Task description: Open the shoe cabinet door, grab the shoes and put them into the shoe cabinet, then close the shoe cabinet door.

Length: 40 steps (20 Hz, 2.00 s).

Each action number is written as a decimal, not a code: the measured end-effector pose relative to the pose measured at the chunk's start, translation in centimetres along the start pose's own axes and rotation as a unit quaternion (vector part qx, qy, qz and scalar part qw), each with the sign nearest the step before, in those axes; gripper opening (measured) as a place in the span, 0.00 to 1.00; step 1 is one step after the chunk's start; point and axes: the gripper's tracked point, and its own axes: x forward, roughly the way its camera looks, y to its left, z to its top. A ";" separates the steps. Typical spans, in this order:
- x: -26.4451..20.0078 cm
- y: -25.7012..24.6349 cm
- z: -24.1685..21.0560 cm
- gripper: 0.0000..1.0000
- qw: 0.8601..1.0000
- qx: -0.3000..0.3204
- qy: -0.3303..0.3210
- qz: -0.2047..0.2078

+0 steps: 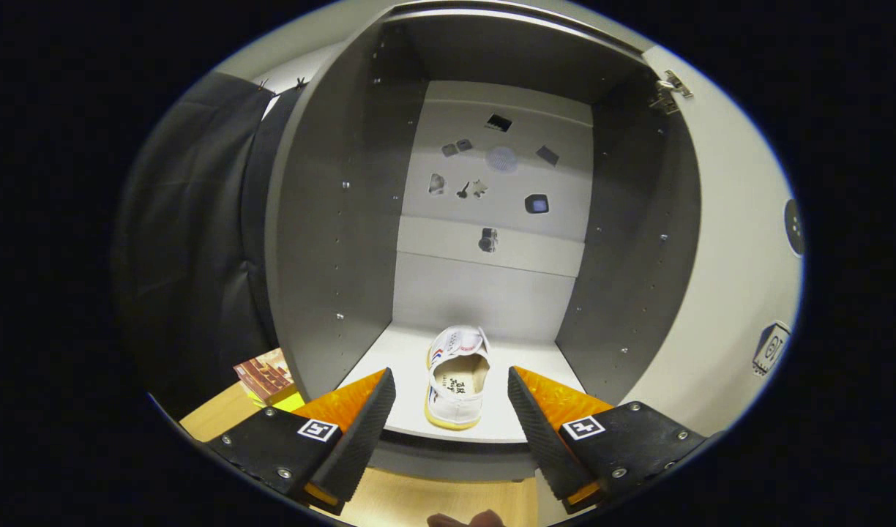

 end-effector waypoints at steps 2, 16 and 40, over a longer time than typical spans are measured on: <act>-2.5 -0.4 0.6 0.96 1.000 0.007 -0.007 0.000; -22.3 -7.5 1.0 0.95 0.996 0.074 -0.044 -0.035; -30.5 -25.1 -5.4 0.95 0.992 0.116 -0.039 -0.029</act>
